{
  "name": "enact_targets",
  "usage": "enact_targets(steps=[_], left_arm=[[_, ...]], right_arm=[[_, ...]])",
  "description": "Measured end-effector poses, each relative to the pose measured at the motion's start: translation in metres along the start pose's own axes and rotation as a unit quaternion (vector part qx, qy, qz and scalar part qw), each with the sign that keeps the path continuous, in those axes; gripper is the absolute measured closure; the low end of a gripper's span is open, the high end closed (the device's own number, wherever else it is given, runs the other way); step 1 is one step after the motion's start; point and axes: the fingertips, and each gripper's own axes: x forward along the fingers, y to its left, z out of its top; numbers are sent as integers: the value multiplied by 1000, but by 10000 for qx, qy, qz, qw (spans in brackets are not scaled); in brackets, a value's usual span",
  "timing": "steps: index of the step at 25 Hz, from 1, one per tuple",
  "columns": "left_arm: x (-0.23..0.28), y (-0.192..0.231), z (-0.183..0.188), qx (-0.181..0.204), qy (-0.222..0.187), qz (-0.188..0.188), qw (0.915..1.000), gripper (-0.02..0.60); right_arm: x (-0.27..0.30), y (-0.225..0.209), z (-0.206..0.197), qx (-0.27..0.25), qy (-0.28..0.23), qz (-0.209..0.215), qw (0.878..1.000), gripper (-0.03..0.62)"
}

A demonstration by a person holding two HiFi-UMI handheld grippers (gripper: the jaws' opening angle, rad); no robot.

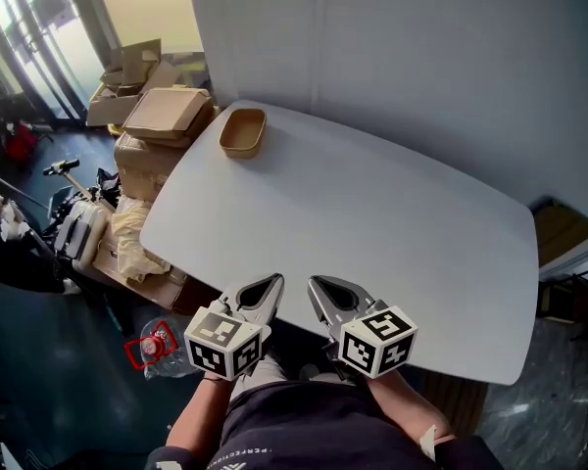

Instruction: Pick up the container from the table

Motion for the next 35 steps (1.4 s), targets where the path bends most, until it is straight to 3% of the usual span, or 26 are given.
enact_targets(steps=[22, 35], left_arm=[[54, 141, 68, 234, 266, -449, 9984, 581], [85, 228, 95, 409, 458, -490, 9969, 580]], right_arm=[[140, -34, 65, 280, 13, -511, 9983, 596], [216, -53, 90, 448, 94, -748, 9961, 597]])
